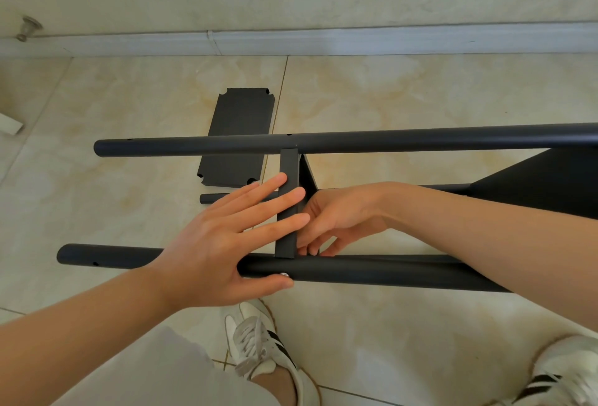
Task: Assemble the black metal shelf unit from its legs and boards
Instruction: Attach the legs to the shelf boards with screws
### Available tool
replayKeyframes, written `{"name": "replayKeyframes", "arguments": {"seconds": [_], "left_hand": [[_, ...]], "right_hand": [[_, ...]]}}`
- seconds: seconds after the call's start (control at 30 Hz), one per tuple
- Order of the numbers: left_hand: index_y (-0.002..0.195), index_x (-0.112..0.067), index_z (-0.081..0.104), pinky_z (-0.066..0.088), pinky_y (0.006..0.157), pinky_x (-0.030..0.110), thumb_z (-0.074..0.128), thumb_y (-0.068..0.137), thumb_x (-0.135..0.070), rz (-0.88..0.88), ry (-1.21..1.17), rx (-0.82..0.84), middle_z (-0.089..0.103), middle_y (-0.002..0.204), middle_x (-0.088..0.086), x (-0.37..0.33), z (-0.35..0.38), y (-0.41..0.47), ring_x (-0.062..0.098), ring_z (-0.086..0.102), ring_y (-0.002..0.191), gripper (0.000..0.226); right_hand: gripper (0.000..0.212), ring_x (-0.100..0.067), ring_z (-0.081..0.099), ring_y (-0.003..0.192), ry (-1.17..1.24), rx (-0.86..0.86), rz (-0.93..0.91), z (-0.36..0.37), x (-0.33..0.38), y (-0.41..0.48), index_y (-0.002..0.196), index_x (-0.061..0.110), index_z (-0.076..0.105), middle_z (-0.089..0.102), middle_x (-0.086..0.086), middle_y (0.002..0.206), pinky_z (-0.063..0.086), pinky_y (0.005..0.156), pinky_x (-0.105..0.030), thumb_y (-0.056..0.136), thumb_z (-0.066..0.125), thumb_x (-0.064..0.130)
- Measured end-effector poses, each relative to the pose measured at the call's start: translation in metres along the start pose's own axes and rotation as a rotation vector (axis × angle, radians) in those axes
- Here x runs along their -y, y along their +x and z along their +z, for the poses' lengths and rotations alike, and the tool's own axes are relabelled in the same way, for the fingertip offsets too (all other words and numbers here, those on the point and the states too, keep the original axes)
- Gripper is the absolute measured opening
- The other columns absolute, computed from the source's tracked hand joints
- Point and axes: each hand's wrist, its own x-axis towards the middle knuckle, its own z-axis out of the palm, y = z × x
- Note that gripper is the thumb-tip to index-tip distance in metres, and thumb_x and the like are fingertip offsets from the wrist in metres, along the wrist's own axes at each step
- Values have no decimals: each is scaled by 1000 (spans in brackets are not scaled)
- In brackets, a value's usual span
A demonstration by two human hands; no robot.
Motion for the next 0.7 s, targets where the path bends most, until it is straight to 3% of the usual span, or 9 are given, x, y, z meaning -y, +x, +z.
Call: {"name": "replayKeyframes", "arguments": {"seconds": [0.13, 0.23, 0.57, 0.7], "left_hand": [[144, -20, 50, 32, 118, 48, 64, 88, -58, -3, 6, 5, 42, 156, 4, 1, 0, 1, 27, 28, 151, 69], [144, -20, 50, 32, 118, 47, 63, 88, -58, -4, 8, 1, 42, 156, 4, 1, -1, 0, 27, 28, 151, 69], [144, -20, 50, 30, 119, 46, 62, 89, -59, -2, 7, 12, 42, 156, 4, 0, 0, 0, 26, 27, 151, 69], [144, -20, 50, 29, 120, 45, 61, 89, -59, -4, 5, 15, 41, 156, 4, 0, 0, 0, 25, 26, 152, 68]], "right_hand": [[11, -14, 61, 85, -14, -12, 8, 2, -2, 2, 86, 17, 75, 72, 1, 85, 55, 88, -31, 92, 66, 21], [18, -13, 62, 85, -11, -2, -1, 2, -1, 0, 78, 22, 77, 72, 2, 86, 55, 84, -30, 92, 66, 20], [13, -13, 63, 86, -23, -19, 6, 3, 0, 1, 82, 20, 76, 72, 2, 86, 55, 85, -30, 92, 67, 21], [22, -10, 65, 84, -11, 19, -16, 0, 0, -1, 75, 25, 77, 73, 3, 87, 55, 80, -27, 92, 66, 18]]}}
